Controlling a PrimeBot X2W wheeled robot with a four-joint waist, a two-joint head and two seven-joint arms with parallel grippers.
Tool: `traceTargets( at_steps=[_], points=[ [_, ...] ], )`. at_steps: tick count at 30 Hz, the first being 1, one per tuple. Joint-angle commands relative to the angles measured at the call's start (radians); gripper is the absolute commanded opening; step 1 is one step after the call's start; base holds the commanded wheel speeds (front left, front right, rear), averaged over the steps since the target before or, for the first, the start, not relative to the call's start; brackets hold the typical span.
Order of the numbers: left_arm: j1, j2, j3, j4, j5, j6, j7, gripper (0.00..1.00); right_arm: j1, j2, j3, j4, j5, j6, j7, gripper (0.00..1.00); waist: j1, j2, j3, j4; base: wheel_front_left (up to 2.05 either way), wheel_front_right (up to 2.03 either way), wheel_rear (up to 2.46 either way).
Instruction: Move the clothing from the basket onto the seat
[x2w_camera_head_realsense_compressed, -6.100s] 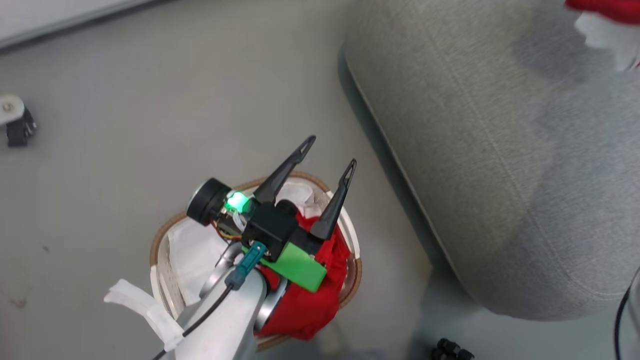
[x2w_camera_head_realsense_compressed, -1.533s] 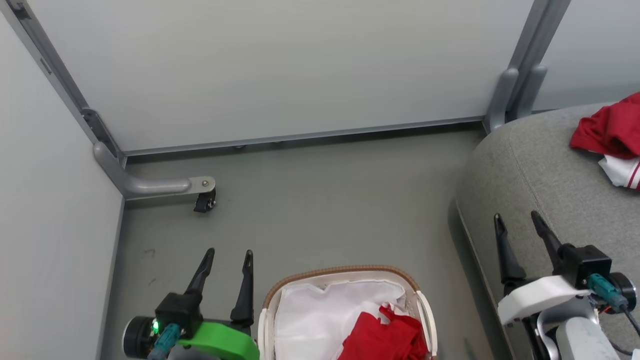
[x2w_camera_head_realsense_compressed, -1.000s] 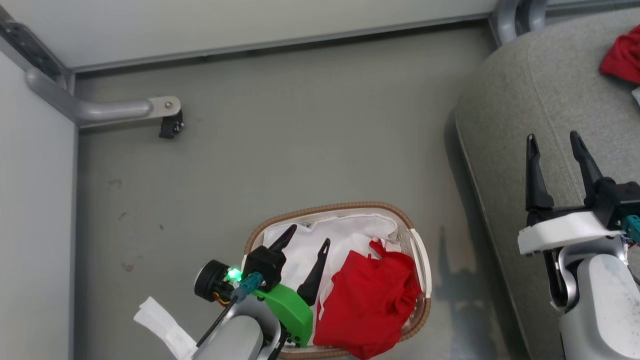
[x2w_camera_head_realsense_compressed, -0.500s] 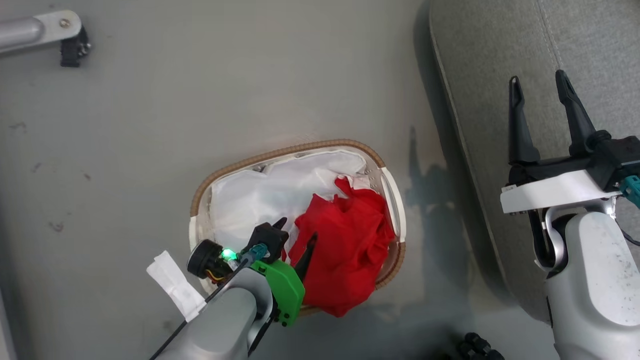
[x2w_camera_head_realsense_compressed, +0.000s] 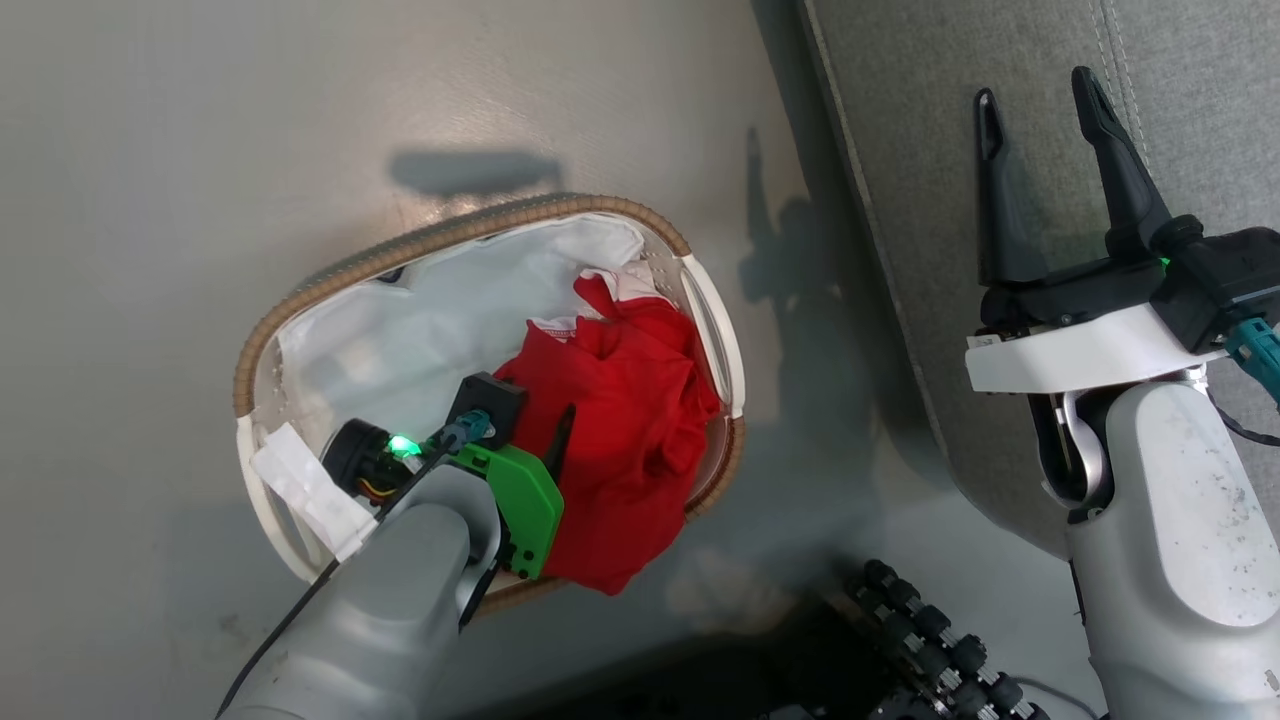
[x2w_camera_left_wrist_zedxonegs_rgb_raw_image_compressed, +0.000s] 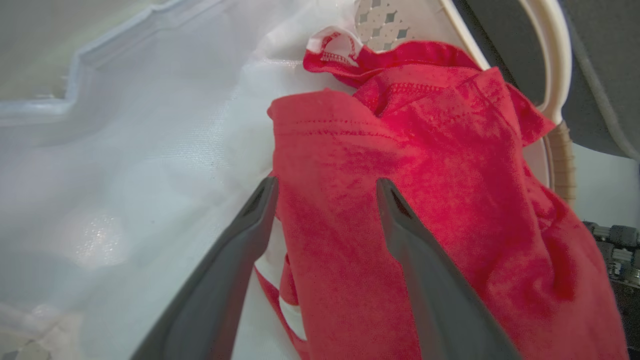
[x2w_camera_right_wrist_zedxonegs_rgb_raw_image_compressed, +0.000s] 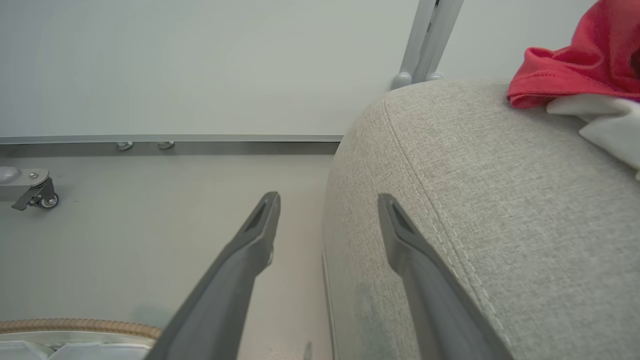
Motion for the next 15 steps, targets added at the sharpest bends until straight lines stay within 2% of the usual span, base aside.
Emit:
traceTargets(
  at_steps=[1, 13, 14, 15],
  points=[
    [-0.031, 0.007, -0.003, 0.01, -0.01, -0.001, 0.0, 1.0, -0.014, -0.002, 0.003, -0.007, 0.008, -0.001, -0.002, 1.0, -0.0002, -0.0001, 0.074, -0.058, 0.0, 0.0, 0.0],
    [-0.067, 0.007, -0.033, 0.074, -0.05, -0.017, 0.024, 1.0, -0.021, -0.002, 0.025, -0.028, 0.036, -0.001, -0.002, 1.0, -0.0002, -0.0001, 0.124, -0.09, 0.0, 0.0, 0.0],
    [-0.07, 0.007, -0.036, 0.077, -0.054, -0.018, 0.03, 0.96, -0.021, -0.002, 0.025, -0.029, 0.037, -0.001, -0.002, 1.0, -0.0002, -0.0001, 0.126, -0.092, 0.0, 0.0, 0.0],
    [-0.073, 0.007, -0.039, 0.08, -0.057, -0.018, 0.032, 0.49, -0.021, -0.002, 0.025, -0.03, 0.039, -0.001, -0.002, 1.0, -0.0002, -0.0001, 0.126, -0.093, 0.0, 0.0, 0.0]
  ],
)
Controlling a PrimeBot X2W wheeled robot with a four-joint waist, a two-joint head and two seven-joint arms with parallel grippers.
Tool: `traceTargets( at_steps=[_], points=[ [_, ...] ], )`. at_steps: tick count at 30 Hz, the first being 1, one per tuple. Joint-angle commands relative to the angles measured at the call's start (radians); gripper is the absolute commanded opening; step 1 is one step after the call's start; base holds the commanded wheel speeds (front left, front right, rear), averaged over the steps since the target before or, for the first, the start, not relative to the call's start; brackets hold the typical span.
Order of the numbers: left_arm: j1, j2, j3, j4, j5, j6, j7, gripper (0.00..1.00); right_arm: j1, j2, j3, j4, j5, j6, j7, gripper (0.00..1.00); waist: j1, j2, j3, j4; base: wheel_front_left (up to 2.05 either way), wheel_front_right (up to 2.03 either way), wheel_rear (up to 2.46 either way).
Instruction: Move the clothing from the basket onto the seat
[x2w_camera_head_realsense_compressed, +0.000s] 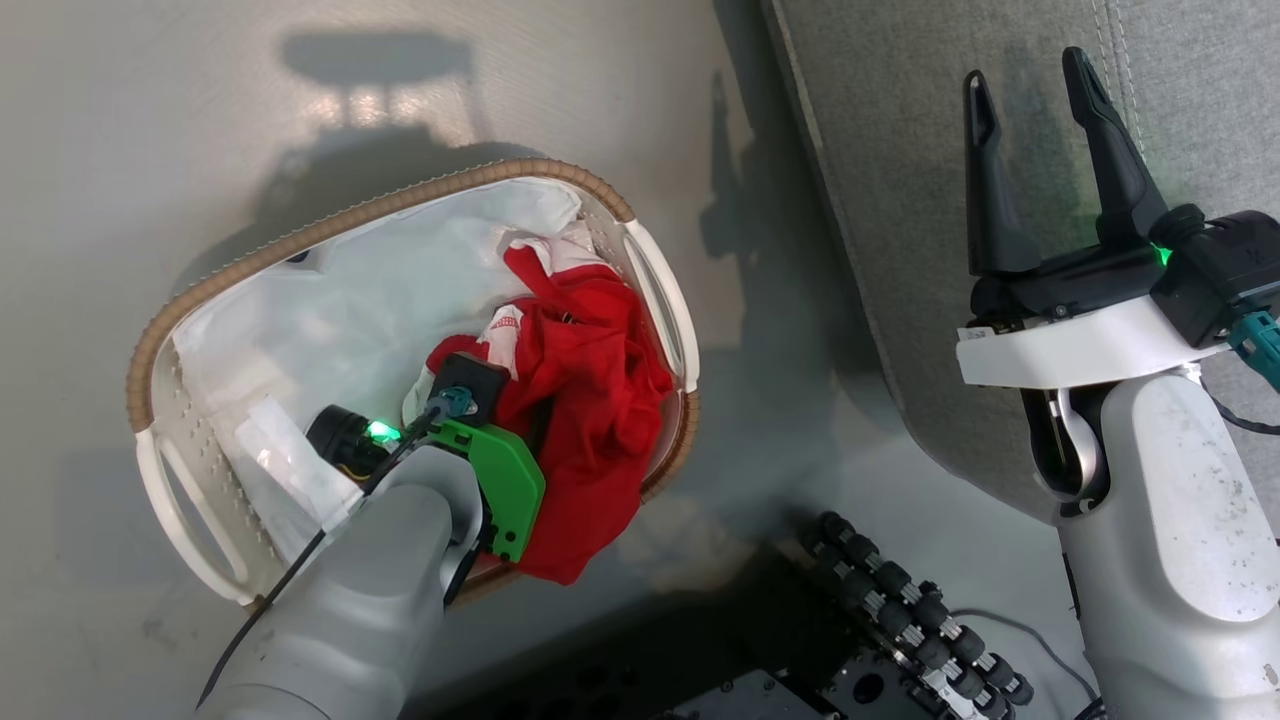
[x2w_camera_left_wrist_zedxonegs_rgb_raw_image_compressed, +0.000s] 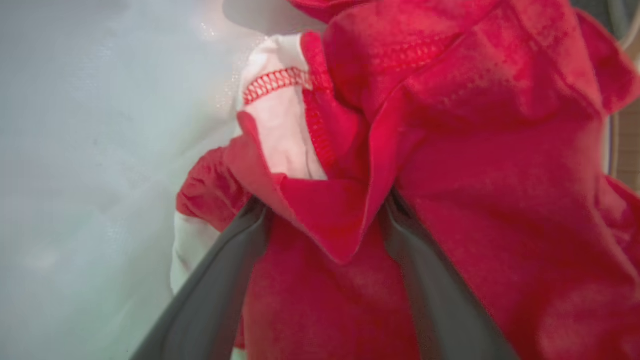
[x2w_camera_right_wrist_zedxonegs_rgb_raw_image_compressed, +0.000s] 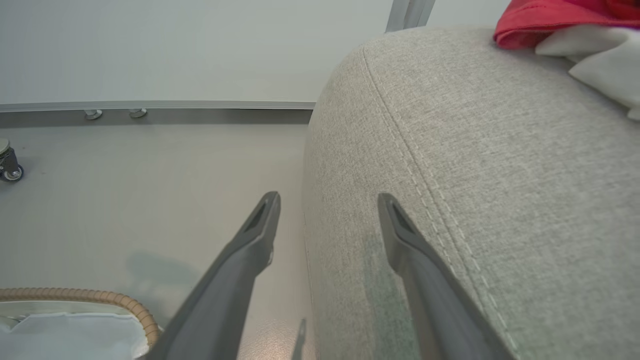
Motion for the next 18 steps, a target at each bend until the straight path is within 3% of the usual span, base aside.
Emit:
traceTargets(
  at_steps=[1, 2, 11, 18],
  points=[
    [-0.018, 0.007, -0.005, 0.006, -0.008, -0.002, 0.003, 0.25, -0.007, -0.002, 0.0, -0.005, 0.007, -0.001, -0.002, 1.0, -0.0001, -0.0001, 0.006, -0.008, 0.0, 0.0, 0.0],
    [-0.021, 0.006, -0.008, 0.008, -0.013, -0.003, 0.004, 0.0, -0.006, -0.002, -0.001, -0.005, 0.007, -0.001, -0.002, 1.0, -0.0001, -0.0001, 0.004, -0.008, 0.0, 0.0, 0.0],
    [0.007, 0.006, -0.036, -0.022, -0.034, -0.01, -0.026, 0.0, 0.011, -0.002, -0.005, 0.028, -0.003, -0.001, -0.002, 1.0, -0.0001, -0.0001, -0.063, 0.022, 0.0, 0.0, 0.0],
    [0.053, 0.006, -0.042, -0.074, -0.044, -0.011, -0.05, 0.0, 0.03, -0.002, -0.005, 0.053, -0.031, -0.001, -0.002, 1.0, -0.0001, -0.0001, -0.189, 0.064, 0.0, 0.0, 0.0]
  ],
)
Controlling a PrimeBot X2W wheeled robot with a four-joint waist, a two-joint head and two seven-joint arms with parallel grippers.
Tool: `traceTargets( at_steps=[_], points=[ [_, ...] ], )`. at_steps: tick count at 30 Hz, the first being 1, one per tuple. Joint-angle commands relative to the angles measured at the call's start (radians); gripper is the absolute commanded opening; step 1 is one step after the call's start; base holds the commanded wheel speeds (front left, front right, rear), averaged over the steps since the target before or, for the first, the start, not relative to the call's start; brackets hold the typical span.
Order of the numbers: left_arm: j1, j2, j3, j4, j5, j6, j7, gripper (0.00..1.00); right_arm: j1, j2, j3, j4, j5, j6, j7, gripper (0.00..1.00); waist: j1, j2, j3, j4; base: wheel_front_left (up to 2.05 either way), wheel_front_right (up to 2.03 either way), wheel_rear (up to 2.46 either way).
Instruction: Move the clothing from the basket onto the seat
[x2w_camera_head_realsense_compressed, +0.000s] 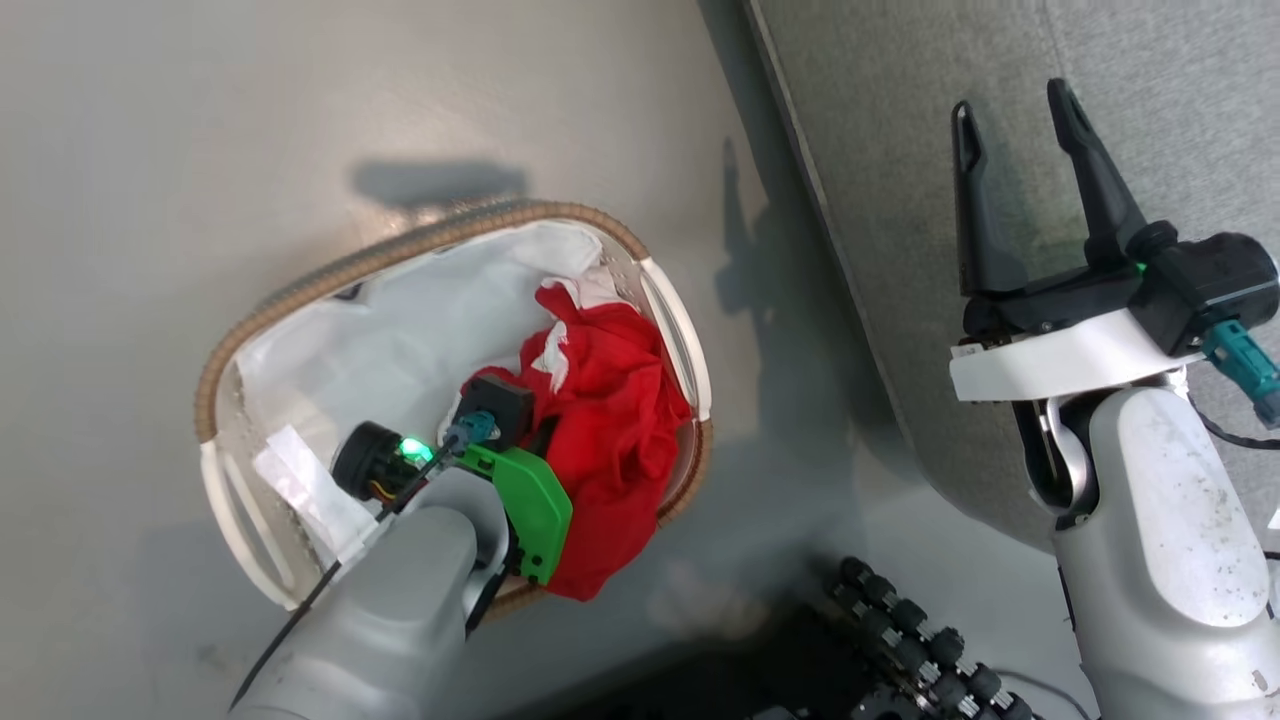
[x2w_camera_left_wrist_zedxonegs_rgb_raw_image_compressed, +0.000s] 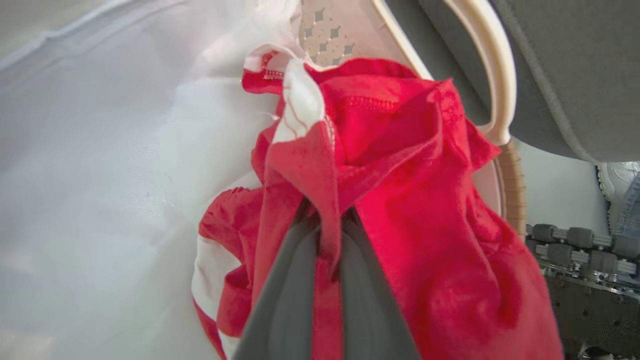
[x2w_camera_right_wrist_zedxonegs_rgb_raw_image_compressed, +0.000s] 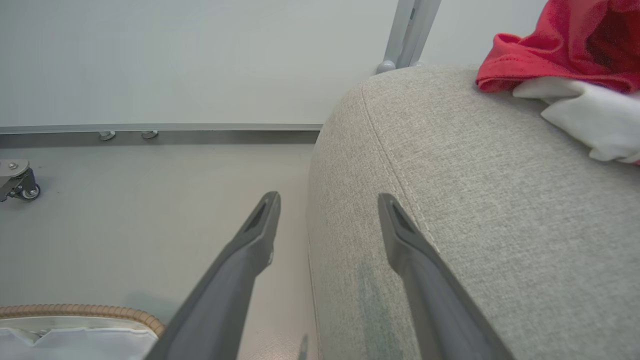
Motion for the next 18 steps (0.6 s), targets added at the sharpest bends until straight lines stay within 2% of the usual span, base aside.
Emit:
traceTargets(
  at_steps=[1, 7, 18],
  points=[
    [0.022, 0.005, 0.004, -0.013, -0.003, -0.002, -0.009, 0.0, 0.019, -0.003, -0.002, 0.009, -0.013, -0.001, -0.002, 1.0, -0.0001, 0.0, -0.092, 0.04, 0.0, 0.0, 0.0],
    [0.105, 0.006, 0.049, -0.142, 0.039, 0.02, -0.007, 0.0, 0.063, -0.003, -0.005, 0.038, -0.041, -0.001, -0.002, 1.0, -0.0001, 0.0, -0.243, 0.085, 0.0, 0.0, 0.0],
    [0.289, 0.038, 0.214, -0.452, 0.193, 0.04, -0.008, 0.0, 0.189, -0.004, -0.019, 0.095, -0.095, -0.001, -0.002, 1.0, -0.0001, 0.0, -0.517, 0.164, 0.0, 0.0, 0.0]
  ],
)
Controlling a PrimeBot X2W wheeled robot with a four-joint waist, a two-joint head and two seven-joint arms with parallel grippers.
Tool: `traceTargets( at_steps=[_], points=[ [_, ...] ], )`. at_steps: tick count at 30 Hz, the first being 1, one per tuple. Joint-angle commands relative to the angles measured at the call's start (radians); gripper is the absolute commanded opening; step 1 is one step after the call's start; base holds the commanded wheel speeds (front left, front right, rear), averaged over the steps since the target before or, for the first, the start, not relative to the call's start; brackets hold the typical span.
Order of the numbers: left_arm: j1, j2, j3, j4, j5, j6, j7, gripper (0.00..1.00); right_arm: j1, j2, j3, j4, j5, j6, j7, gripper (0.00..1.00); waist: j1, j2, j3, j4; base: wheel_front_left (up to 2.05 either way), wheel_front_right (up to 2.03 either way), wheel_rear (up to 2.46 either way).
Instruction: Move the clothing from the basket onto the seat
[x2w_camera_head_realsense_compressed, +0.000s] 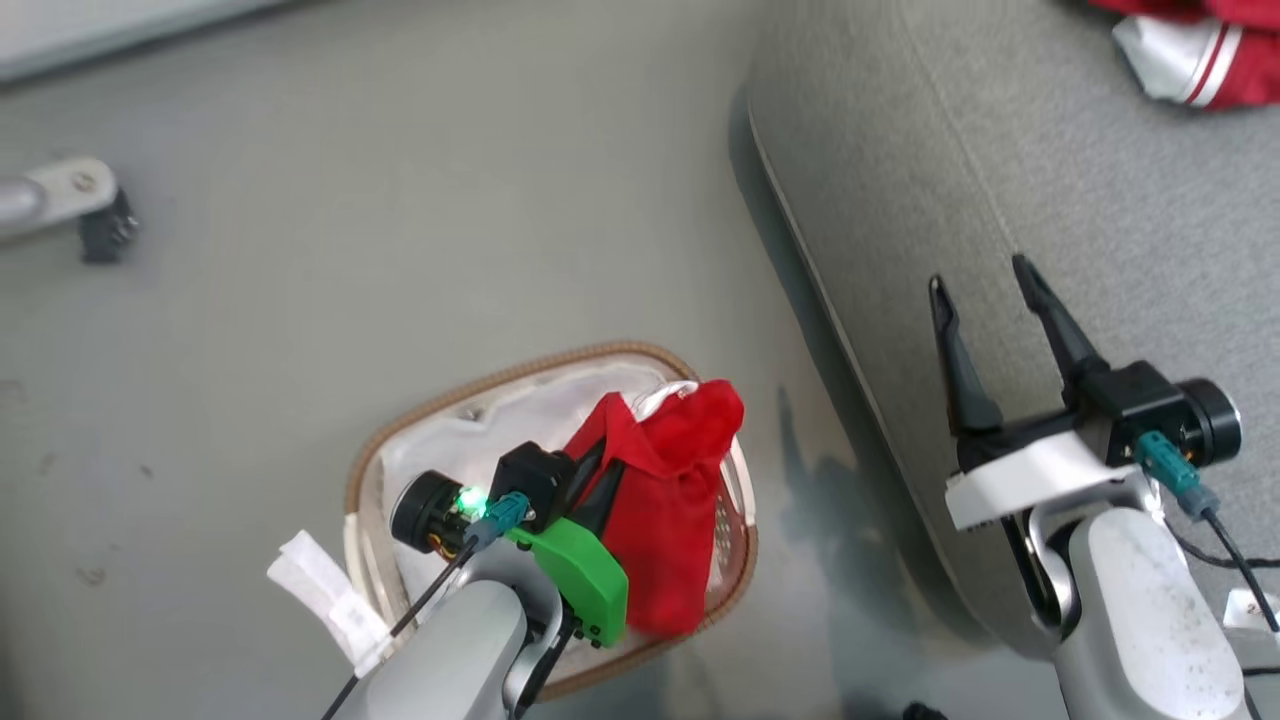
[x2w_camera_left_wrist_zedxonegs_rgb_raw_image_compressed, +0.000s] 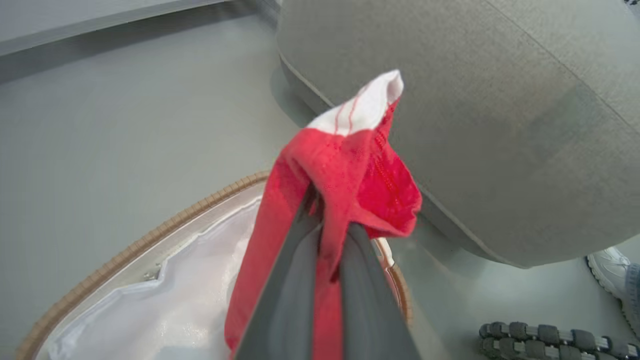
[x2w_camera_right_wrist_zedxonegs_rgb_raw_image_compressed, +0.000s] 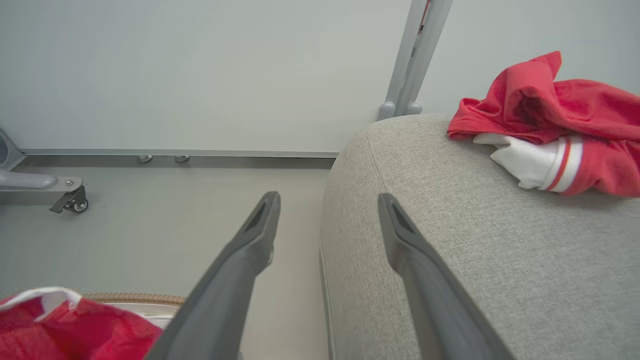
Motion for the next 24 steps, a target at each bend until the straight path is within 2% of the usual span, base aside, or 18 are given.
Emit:
traceTargets(
  at_steps=[1, 9, 14, 24],
  points=[
    [0.039, 0.009, 0.023, -0.04, 0.026, 0.002, -0.002, 0.0, 0.031, -0.004, -0.007, 0.01, -0.007, -0.001, -0.002, 1.0, 0.0, 0.0, -0.181, 0.084, 0.0, 0.0, 0.0],
    [0.125, 0.043, 0.137, -0.243, 0.132, -0.018, -0.002, 0.0, 0.116, -0.004, -0.005, 0.05, -0.022, -0.001, -0.002, 1.0, 0.0, 0.0, -0.338, 0.128, 0.0, 0.0, 0.0],
    [0.134, 0.083, 0.167, -0.325, 0.173, -0.029, -0.002, 0.0, 0.157, -0.004, 0.005, 0.065, -0.019, -0.001, -0.002, 1.0, 0.0, 0.0, -0.416, 0.145, 0.0, 0.0, 0.0],
    [-0.031, 0.192, 0.14, -0.406, 0.202, -0.044, -0.001, 0.0, 0.186, -0.004, 0.066, 0.071, -0.013, -0.001, -0.002, 1.0, 0.0, 0.0, -0.485, 0.167, 0.0, 0.0, 0.0]
  ],
)
